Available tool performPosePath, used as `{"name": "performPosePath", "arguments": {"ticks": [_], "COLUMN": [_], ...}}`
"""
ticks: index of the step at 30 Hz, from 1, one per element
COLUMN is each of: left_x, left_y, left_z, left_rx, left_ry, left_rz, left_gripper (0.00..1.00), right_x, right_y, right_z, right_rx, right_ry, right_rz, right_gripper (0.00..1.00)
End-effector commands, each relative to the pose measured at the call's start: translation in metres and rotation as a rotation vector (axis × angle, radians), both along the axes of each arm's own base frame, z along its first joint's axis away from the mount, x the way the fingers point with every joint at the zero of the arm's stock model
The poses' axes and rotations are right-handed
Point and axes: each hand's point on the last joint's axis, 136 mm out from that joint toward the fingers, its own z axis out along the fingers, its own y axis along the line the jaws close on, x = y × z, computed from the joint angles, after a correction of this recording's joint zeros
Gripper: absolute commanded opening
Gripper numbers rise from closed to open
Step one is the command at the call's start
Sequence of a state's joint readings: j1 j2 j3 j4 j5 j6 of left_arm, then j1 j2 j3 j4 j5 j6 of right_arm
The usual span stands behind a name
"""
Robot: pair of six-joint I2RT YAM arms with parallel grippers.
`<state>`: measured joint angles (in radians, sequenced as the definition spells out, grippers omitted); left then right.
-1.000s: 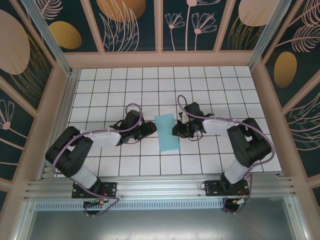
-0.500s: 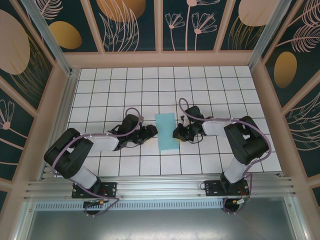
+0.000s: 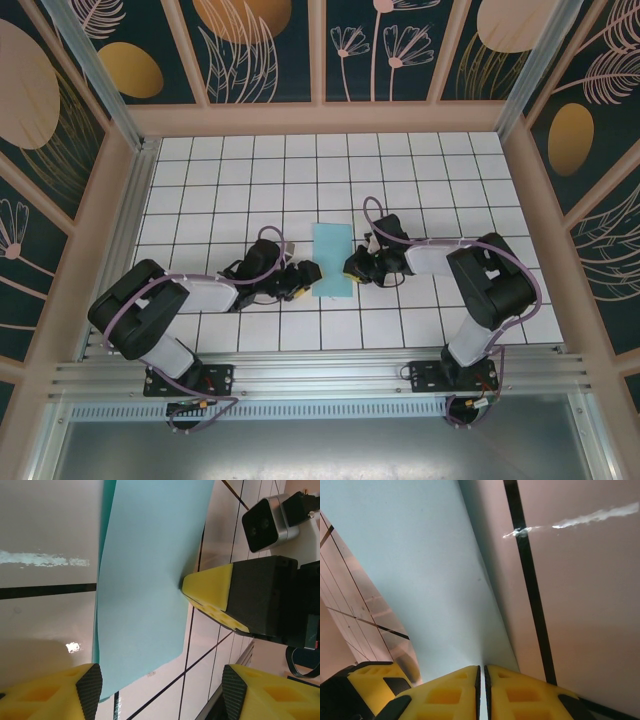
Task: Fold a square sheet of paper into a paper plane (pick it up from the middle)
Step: Fold the triangle a second time at the center of the table.
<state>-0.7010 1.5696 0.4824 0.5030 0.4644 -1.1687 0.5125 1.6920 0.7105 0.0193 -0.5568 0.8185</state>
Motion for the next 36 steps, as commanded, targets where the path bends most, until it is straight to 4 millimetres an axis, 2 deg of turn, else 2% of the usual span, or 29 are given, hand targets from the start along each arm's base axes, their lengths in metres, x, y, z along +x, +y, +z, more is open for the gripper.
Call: {"name": "performPosePath", "arguments": {"ticks": [1, 9, 20, 27, 36], "left_x": [-0.006, -0.013, -0.009, -0.004, -0.011], "left_y": [-0.003, -0.008, -0.012, 0.015, -0.003], "left_z": [-0.004, -0.009, -0.012, -0.019, -0.015], "left_rx": [0.025, 0.063, 0.106, 0.308, 0.241], "left_ry": [0.018, 0.036, 0.07, 0.076, 0.104], "left_rz": [-0.031, -0.072, -0.079, -0.022, -0.082], "left_gripper": [0.67, 0.67, 0.68, 0.67, 0.63], "right_x": [-0.021, -0.02, -0.021, -0.022, -0.025], "right_y": [-0.018, -0.019, -0.02, -0.021, -0.017], "right_z": [-0.033, -0.035, -0.039, -0.04, -0.042], "right_rx": [-0.114, -0.124, -0.134, -0.137, -0.082], "right_ry": [0.098, 0.096, 0.1, 0.093, 0.12], "right_rz": [-0.021, -0.015, -0.012, -0.002, 0.001], "right_gripper": [0.16, 0.16, 0.16, 0.14, 0.13]}}
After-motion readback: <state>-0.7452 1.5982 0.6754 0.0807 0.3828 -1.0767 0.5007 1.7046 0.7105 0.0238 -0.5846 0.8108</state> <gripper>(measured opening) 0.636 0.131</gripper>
